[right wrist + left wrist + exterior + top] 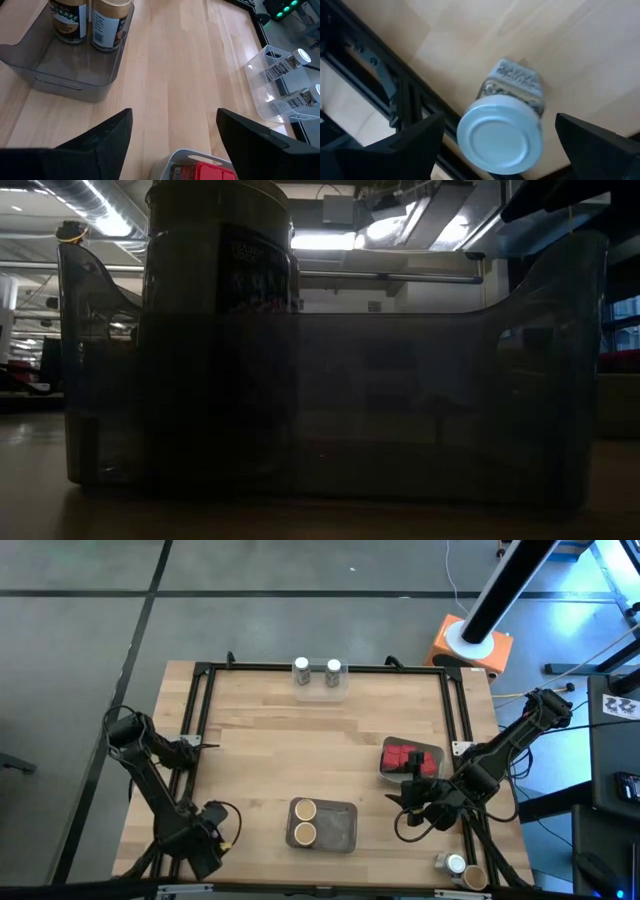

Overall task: Sort spices by type
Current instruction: Put the white seasoning bottle into the transparent bin

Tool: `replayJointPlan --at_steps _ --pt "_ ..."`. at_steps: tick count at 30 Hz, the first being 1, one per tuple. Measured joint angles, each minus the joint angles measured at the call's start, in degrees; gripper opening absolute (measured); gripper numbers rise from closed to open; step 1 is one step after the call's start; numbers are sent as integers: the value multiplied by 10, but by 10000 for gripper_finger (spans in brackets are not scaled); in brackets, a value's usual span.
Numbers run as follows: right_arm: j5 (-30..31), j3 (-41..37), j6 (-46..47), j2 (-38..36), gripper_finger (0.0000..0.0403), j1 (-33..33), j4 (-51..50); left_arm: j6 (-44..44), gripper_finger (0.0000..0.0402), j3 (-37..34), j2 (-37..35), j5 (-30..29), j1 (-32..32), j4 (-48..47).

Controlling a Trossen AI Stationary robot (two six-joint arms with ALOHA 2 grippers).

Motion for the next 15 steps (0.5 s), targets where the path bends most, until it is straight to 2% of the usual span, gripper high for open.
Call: replayJointPlan --at_steps 8,15 --pt "0 0 0 0 289 0 0 27 301 -29 0 15 0 35" --pt "13 0 -14 0 289 0 1 44 212 -33 0 -1 6 44"
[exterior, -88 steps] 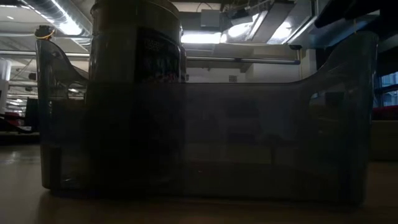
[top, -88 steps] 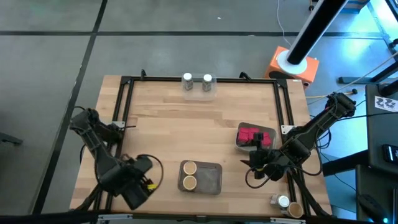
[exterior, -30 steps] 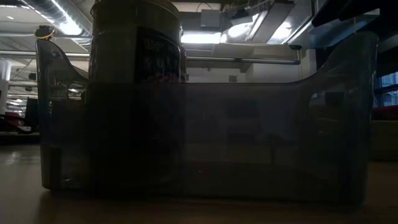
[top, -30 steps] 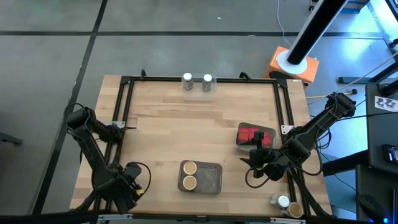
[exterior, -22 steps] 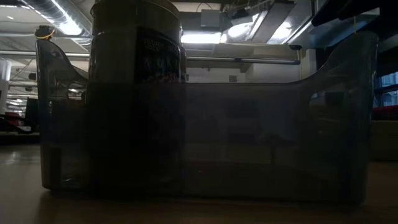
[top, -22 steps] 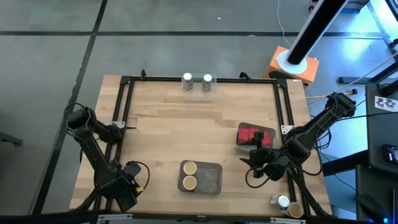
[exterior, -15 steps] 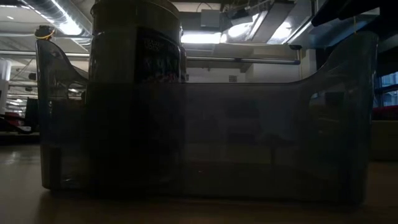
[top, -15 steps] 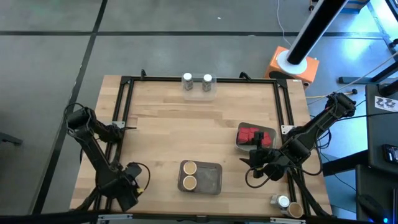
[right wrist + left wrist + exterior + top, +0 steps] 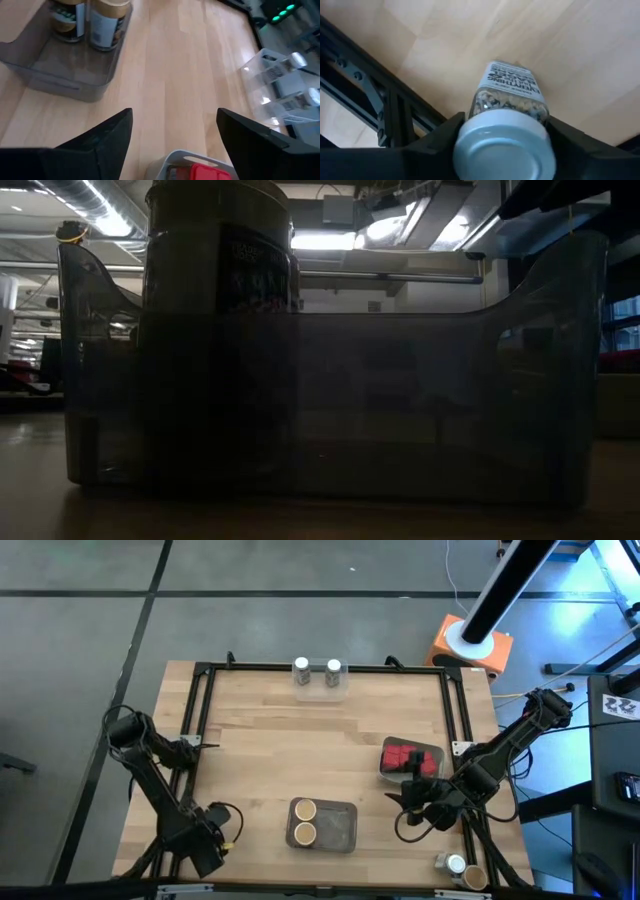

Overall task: Sort spices by type
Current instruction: Put the white seasoning bottle into the transparent bin

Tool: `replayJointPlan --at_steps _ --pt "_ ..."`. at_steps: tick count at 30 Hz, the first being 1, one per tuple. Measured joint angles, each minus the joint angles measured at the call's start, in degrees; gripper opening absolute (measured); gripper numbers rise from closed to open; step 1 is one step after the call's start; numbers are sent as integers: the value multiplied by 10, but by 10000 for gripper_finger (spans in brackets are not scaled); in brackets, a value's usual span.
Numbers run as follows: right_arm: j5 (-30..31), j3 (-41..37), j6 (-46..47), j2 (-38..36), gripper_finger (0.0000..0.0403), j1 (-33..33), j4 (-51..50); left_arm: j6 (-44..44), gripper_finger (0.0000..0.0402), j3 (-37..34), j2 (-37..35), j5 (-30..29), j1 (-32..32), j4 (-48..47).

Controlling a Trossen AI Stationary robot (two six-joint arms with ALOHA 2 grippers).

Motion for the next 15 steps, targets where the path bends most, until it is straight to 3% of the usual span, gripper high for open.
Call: replayJointPlan --at_steps 2,15 --pt "14 0 0 0 289 0 0 8 191 0 -1 0 3 3" --pt "13 0 0 0 289 0 -1 59 190 53 -6 -31 59 -11"
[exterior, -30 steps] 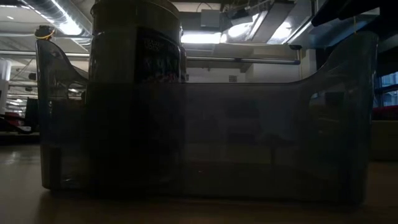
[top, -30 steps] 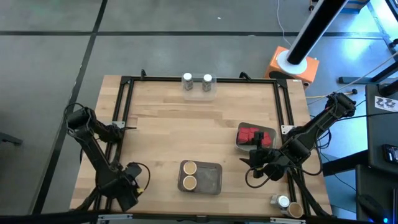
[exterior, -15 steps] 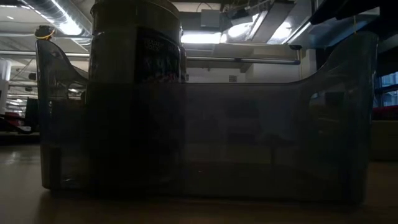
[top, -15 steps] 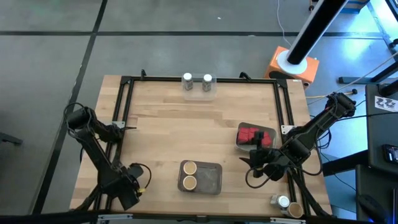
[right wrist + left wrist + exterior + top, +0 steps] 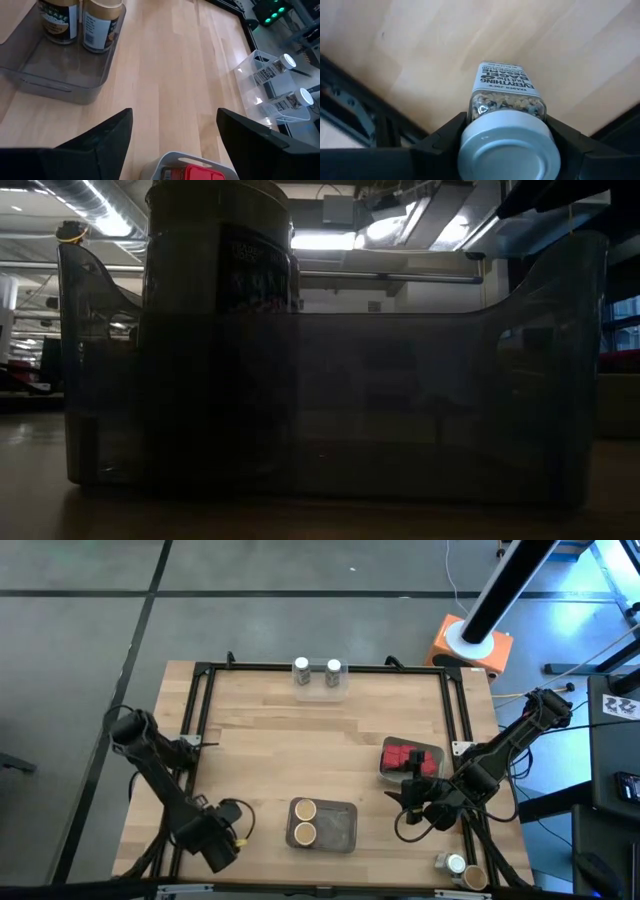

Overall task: Sort spices by type
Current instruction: Put the white seasoning bottle into the transparent bin

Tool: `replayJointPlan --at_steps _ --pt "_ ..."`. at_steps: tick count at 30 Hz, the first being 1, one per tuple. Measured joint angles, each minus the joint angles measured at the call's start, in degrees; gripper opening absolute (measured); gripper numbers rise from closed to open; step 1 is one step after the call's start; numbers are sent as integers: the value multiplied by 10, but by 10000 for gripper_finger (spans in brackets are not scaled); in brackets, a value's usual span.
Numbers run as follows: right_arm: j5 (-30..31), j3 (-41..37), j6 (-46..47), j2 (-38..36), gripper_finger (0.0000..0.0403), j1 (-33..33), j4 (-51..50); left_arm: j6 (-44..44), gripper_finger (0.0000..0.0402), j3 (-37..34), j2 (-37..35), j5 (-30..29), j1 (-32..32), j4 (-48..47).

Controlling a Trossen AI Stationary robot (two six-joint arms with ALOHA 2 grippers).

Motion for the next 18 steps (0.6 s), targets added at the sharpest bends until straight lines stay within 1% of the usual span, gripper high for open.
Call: replayJointPlan --at_steps 4,9,13,18 --pt "0 0 1 0 289 0 0 34 190 23 -21 -29 37 -23" --pt "-7 0 0 0 289 0 0 86 190 54 -51 -78 92 -55" --pt "-17 0 0 0 289 0 0 155 190 79 -67 -126 143 -56" --pt "-17 0 0 0 289 0 0 258 190 115 -75 -169 217 -56"
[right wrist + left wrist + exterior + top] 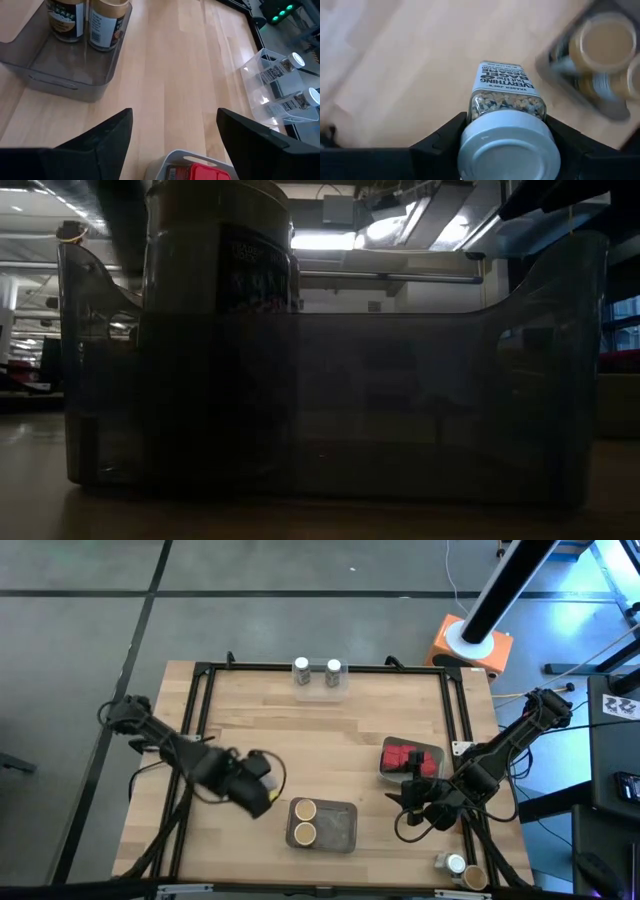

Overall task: Sort spices by type
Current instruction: Put the white seasoning bottle into the transparent bin

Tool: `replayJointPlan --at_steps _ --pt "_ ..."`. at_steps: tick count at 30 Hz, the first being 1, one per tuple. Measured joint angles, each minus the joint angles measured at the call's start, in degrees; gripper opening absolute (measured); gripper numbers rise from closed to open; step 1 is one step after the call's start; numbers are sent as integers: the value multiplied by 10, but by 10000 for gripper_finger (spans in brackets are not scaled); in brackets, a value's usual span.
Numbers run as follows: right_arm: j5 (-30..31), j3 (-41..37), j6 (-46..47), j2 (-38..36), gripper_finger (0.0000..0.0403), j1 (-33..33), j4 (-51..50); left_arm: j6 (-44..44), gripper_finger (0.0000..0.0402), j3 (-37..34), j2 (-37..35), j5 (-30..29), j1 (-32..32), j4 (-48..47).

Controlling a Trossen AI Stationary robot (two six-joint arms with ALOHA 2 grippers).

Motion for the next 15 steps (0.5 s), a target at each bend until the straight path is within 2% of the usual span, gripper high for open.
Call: replayJointPlan --at_steps 5,11,15 --pt "18 0 -13 0 289 0 0 98 191 19 0 -21 83 9" --pt "77 0 -46 0 289 0 0 206 190 22 0 -27 184 40" --pt "83 0 -72 0 289 0 -1 267 189 22 0 -26 244 65"
